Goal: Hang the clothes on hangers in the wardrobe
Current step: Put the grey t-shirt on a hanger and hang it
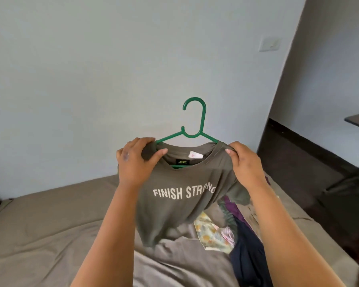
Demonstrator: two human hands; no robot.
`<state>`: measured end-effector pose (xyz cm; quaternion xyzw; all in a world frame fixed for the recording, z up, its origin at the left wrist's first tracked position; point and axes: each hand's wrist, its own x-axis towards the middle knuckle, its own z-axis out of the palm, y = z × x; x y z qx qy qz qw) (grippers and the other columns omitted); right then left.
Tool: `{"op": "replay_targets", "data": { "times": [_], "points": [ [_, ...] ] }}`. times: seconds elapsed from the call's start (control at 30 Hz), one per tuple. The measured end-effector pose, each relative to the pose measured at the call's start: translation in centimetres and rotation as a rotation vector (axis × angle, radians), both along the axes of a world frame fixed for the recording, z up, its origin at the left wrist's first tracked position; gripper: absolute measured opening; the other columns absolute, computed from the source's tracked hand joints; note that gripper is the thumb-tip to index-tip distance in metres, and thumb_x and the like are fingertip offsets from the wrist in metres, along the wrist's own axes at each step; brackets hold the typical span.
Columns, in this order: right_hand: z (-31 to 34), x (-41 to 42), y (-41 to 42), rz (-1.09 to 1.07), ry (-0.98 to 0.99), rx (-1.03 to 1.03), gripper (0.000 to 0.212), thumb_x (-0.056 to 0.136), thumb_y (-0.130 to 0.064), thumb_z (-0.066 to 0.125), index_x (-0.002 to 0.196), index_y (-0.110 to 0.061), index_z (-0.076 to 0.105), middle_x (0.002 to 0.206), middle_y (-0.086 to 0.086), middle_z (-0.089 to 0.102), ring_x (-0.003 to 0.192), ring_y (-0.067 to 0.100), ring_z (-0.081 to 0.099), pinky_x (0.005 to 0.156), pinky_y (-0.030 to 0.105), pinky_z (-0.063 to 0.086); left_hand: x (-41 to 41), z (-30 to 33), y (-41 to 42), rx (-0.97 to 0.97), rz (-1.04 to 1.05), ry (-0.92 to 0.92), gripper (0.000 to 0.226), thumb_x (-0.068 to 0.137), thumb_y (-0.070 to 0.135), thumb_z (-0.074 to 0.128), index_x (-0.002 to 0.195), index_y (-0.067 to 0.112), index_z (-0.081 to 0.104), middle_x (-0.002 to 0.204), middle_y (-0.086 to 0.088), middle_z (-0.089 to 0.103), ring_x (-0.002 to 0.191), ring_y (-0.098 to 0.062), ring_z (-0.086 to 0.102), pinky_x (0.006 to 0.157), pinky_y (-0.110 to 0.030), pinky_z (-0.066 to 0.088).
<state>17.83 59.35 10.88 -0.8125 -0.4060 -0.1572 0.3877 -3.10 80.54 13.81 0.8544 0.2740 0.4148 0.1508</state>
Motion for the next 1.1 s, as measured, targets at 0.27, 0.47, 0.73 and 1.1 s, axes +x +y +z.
{"op": "replay_targets", "data": {
  "times": [0.27,0.47,0.73,1.1],
  "points": [
    [1.7,-3.2,-17.4,-0.184,-0.005,0.024,0.018,0.100,-0.030,0.046,0.098,-0.014,0.055,0.083,-0.001,0.058,0.073,0.020,0.054,0.065,0.034,0.041,1.2,1.2,-11.8,0.058,-0.169,-0.101,0.017,0.093,0.024,0.058,0.109,0.020,0.066,0.103,0.003,0.065,0.099,-0.024,0.054,0.089,-0.032,0.028],
    [1.1,-10.1,-35.6,-0.405,-0.002,-0.006,0.023,0.101,-0.031,0.045,0.106,-0.011,0.055,0.089,0.003,0.060,0.081,0.025,0.057,0.071,0.038,0.045,2.3,0.8,-27.0,0.015,-0.421,-0.148,0.019,0.095,0.027,0.053,0.109,0.019,0.063,0.107,-0.002,0.063,0.103,-0.027,0.048,0.088,-0.038,0.036],
    [1.4,-19.9,-57.8,-0.824,0.030,-0.090,0.027,0.101,-0.032,0.044,0.110,-0.009,0.055,0.098,0.014,0.066,0.088,0.034,0.059,0.073,0.038,0.045,3.4,2.6,-46.2,0.101,-0.911,-0.062,0.017,0.091,0.026,0.057,0.101,0.015,0.065,0.097,-0.004,0.066,0.094,-0.026,0.056,0.081,-0.031,0.039],
    [2.4,-19.9,-81.4,-1.163,0.044,-0.133,0.023,0.100,-0.027,0.038,0.098,-0.008,0.051,0.091,0.016,0.055,0.086,0.034,0.053,0.074,0.040,0.042,9.5,4.2,-69.8,-0.038,-1.503,0.386,0.004,0.095,0.030,0.058,0.094,0.028,0.055,0.096,0.000,0.065,0.093,-0.019,0.060,0.084,-0.036,0.047]
  ]
}}
